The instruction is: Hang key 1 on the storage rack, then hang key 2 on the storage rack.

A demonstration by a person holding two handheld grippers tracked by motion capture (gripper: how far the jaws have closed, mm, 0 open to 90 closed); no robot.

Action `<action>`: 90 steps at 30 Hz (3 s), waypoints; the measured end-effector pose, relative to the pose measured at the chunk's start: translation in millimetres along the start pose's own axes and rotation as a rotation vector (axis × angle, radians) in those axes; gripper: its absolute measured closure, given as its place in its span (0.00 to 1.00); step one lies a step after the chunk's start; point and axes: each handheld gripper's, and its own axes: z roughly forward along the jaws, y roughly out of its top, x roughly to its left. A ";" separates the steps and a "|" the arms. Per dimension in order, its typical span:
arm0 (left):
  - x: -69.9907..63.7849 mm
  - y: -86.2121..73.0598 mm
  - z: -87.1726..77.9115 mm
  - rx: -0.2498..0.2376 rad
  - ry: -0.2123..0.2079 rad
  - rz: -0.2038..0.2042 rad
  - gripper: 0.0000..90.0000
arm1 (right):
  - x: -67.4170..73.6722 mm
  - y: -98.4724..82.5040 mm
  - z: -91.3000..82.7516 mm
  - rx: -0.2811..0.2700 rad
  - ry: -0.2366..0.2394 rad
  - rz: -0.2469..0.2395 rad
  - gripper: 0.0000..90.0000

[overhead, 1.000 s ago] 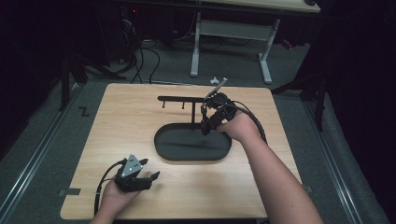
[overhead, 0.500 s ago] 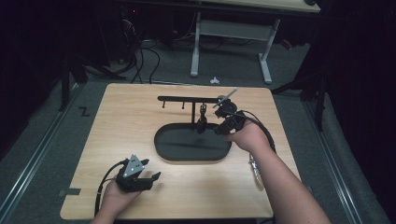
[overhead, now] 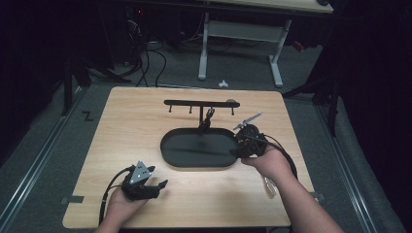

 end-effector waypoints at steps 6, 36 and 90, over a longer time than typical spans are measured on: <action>-0.4 2.7 1.2 -0.014 0.003 0.004 0.31 | -7.6 -31.4 9.8 -0.046 -0.036 0.013 0.58; -9.2 7.1 2.7 -0.014 0.003 0.042 0.29 | -66.6 -116.5 36.9 -0.161 -0.019 0.164 0.58; -10.9 2.7 -5.9 -0.025 -0.023 0.042 0.29 | -56.1 -111.2 74.5 -0.127 0.017 0.156 0.64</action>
